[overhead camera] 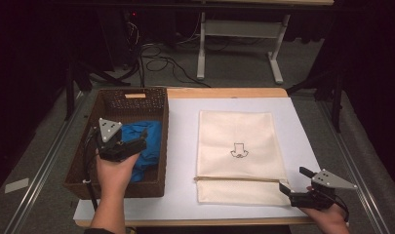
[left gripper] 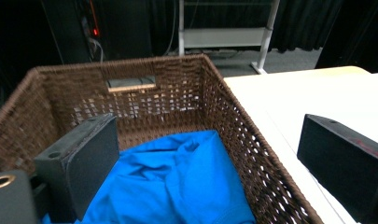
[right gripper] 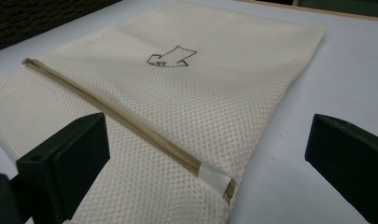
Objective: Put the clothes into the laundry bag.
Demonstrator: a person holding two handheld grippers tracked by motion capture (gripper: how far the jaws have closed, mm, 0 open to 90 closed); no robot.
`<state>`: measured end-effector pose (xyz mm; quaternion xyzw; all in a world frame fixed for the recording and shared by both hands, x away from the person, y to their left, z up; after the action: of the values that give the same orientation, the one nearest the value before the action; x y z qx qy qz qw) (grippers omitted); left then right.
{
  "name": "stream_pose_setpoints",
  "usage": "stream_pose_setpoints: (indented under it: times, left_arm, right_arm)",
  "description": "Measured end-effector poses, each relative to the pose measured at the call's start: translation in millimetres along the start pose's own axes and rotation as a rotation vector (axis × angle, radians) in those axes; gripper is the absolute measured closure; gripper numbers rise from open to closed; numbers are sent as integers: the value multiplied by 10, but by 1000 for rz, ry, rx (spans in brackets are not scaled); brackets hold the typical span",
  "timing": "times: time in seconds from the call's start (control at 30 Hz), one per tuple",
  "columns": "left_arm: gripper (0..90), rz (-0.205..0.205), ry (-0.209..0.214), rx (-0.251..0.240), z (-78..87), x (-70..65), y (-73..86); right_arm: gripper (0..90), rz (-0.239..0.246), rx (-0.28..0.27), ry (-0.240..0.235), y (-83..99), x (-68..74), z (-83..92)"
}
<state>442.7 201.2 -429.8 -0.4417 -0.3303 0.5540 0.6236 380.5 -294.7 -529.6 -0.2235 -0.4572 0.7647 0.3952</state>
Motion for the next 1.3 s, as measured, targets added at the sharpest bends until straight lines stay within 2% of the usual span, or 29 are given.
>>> stream_pose_setpoints:
  times: [0.07,0.13,0.23,0.33,0.4,0.43,0.5,0.63,0.7,0.8,0.97,1.03,1.1,1.2,1.23,1.3]
  left_arm:
    - [59,21,13,53,-108,33,37]
    - [56,24,13,92,-187,69,68]
    - [56,46,2,118,-299,145,87]
    - [25,36,11,194,-439,186,170]
    - [6,58,41,228,-508,195,221]
    - [2,62,41,250,-545,212,255]
    - [2,47,39,308,-612,238,330]
    - [1,40,33,391,-716,263,412]
    - [1,45,35,464,-762,281,494]
    - [1,48,33,532,-785,310,593]
    - [1,71,72,613,-841,252,736]
    - [1,77,78,667,-872,246,831]
    - [1,59,61,729,-898,271,949]
    - [0,54,75,837,-926,228,1138]
    - [0,20,74,879,-926,205,1195]
    - [0,-60,59,926,-919,190,1259]
  right_arm:
    - [4,-3,0,-1,1,2,2]
    - [4,2,1,0,9,-3,1]
    - [4,-1,4,2,17,-7,9]
    - [4,-5,6,6,12,-1,19]
    - [4,5,6,6,8,2,22]
    - [5,4,7,7,10,4,23]
    - [5,4,10,5,18,3,19]
    - [5,3,15,7,29,11,13]
    - [5,16,16,7,30,8,8]
    - [5,14,17,11,25,16,16]
    - [8,12,29,7,52,34,13]
    - [8,14,28,7,56,34,11]
    - [8,9,33,7,63,36,14]
    - [8,12,34,7,70,34,27]
    - [8,9,30,8,69,33,33]
    - [8,3,29,8,70,30,37]
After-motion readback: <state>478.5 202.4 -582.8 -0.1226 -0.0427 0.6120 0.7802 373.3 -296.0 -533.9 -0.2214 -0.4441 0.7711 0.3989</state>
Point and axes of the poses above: each handheld gripper's, and its own axes: z roughly backward along the jaws, y roughly out of its underside, x roughly to its left, the point moved 9 cm from there along -z, roughly forward along the jaws
